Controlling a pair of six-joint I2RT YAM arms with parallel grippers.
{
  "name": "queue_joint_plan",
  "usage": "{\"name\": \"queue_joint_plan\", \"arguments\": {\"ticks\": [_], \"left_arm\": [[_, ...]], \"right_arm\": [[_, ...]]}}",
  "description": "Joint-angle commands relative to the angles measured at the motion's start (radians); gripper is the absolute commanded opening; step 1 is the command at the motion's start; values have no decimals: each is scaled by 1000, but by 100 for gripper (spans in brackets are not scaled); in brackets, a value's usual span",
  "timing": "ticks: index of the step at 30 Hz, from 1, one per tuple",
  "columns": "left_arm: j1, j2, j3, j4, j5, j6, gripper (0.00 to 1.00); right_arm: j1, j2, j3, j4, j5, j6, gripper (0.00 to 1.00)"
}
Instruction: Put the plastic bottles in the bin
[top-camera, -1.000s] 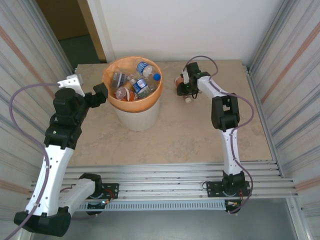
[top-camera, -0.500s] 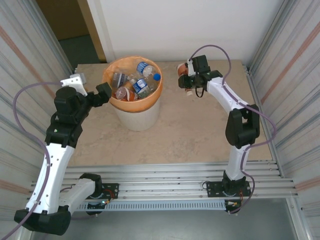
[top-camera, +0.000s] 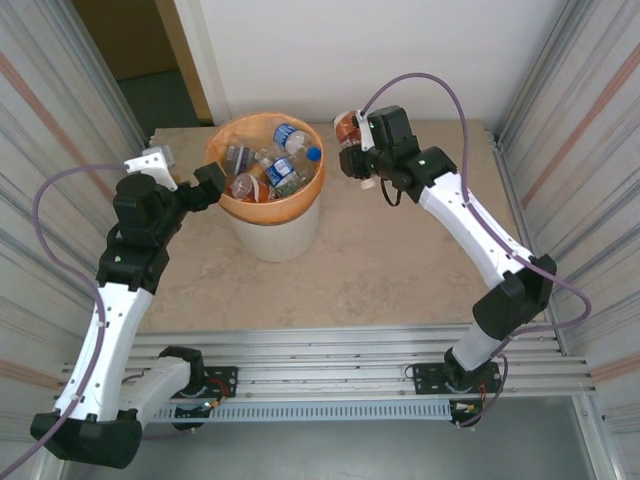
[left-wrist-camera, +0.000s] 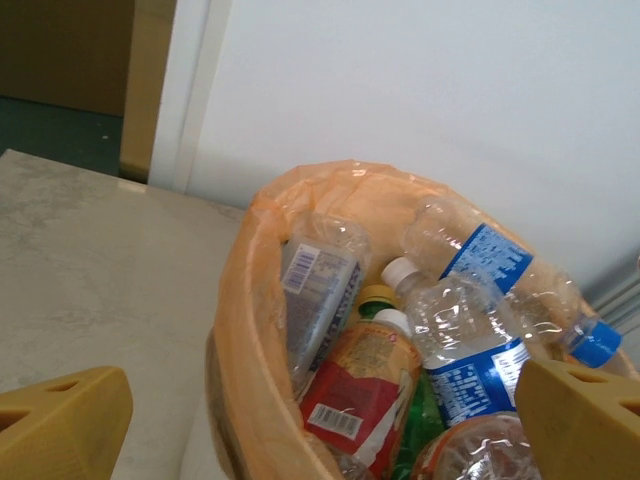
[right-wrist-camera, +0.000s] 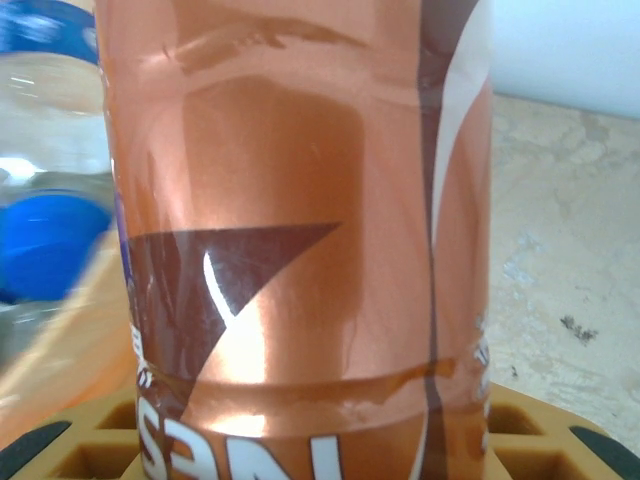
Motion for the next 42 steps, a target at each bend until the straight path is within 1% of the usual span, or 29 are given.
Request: {"name": "queue_joint_plan", "arguments": {"ticks": [1,7,8,10,14,17,19,25,31,36,42], "left_arm": [[10,1,-12,100,98,-51,95],[4,62,5,263,354,-172,89],[-6,80,16,285,392,-187,88],[-43,113,47,308,430,-193,87],[-141,184,126,318,463,-168,88],[-191,233,172,344,494,-169,88],[-213,263,205,362,520,-171,88],[-258,325,265,419,546,-184,86],[-281,366,296,460,575,-201,84],[-283,384,298,484,565,-216,78],[-283,382,295,482,523,-198,63]], "right_arm": [[20,-79,3,34,-3,-23,40],[55,-150,-65,175,-142,-26,40],[62,-156,-67,196,-155,-24,40],[75,-158,-70,229,-169,-20,40],[98,-149,-65,283,-221,-1,41],[116,-141,-61,311,-262,4,42],[128,-138,-56,323,-280,4,42],[153,-122,-41,338,-313,13,42],[167,-106,-22,342,-343,20,42],[181,-91,-11,347,-362,20,43],[191,-81,-6,347,-368,20,44]]}}
